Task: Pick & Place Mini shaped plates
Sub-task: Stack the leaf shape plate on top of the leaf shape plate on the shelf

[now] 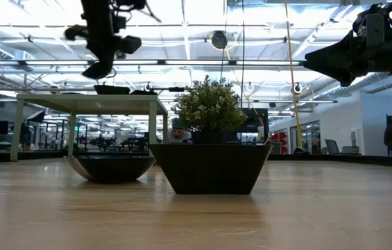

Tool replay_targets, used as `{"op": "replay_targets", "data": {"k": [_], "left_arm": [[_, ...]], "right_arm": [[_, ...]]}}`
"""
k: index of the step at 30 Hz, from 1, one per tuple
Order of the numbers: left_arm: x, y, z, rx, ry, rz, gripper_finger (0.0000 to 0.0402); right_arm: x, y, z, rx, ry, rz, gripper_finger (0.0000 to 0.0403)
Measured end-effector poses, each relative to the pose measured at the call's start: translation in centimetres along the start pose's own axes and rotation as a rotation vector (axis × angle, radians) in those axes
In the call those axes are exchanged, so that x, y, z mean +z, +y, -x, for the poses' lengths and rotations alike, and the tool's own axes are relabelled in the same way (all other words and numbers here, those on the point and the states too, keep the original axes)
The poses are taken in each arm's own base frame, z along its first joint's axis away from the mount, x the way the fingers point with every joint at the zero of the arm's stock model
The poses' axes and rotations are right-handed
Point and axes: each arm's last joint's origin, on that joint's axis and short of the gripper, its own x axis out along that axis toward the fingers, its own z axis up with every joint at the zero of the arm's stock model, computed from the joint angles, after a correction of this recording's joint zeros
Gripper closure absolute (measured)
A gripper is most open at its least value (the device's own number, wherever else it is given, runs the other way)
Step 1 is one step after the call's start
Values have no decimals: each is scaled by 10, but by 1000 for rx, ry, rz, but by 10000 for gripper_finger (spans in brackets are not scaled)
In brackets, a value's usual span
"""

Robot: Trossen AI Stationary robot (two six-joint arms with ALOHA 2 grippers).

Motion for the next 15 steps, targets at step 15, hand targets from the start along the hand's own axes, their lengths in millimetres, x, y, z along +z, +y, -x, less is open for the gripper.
{"op": "replay_targets", "data": {"k": [15], "left_arm": [[4,31,-24,183,128,455,396]], "right_arm": [[0,0,0,0,0,0,259]]}}
